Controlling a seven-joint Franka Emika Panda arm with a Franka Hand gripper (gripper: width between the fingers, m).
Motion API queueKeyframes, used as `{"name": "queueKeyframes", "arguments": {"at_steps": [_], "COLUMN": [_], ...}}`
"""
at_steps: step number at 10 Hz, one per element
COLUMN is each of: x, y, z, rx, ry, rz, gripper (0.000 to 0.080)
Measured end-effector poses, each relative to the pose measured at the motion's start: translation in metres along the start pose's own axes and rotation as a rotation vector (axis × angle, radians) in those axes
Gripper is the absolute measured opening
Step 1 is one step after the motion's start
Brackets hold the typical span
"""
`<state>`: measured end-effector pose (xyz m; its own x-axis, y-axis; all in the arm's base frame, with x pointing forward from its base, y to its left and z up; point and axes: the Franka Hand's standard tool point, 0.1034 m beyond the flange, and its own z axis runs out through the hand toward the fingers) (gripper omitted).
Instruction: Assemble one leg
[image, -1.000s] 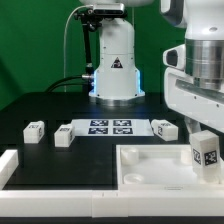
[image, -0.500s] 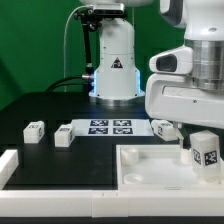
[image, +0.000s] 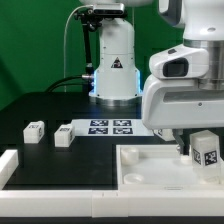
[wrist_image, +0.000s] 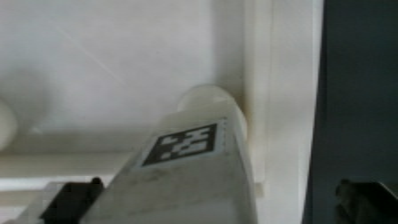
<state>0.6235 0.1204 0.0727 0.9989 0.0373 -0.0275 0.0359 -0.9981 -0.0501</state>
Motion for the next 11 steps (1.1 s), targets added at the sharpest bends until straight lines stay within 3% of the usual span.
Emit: {"name": "queueKeyframes", "arguments": {"at_steps": [2, 4, 5, 6, 9, 11], "x": [0.0, 0.0, 0.0, 0.0, 0.0, -0.0001], "y": [0.0001, 0.0001, 0.0001, 0.0, 0.0001, 0.0011], "z": [0.0, 0.0, 0.0, 0.0, 0.0, 0.0003], "rx": [0.0, 0.0, 0.0, 0.001, 0.001, 0.014], "ry": [0.0, 0.0, 0.0, 0.0, 0.0, 0.018], "rz": [0.0, 0.0, 0.0, 0.01, 0.048, 0.415], "gripper": [0.0649, 0.0384, 0.0384, 0.0288, 0.0288, 0.0288]}}
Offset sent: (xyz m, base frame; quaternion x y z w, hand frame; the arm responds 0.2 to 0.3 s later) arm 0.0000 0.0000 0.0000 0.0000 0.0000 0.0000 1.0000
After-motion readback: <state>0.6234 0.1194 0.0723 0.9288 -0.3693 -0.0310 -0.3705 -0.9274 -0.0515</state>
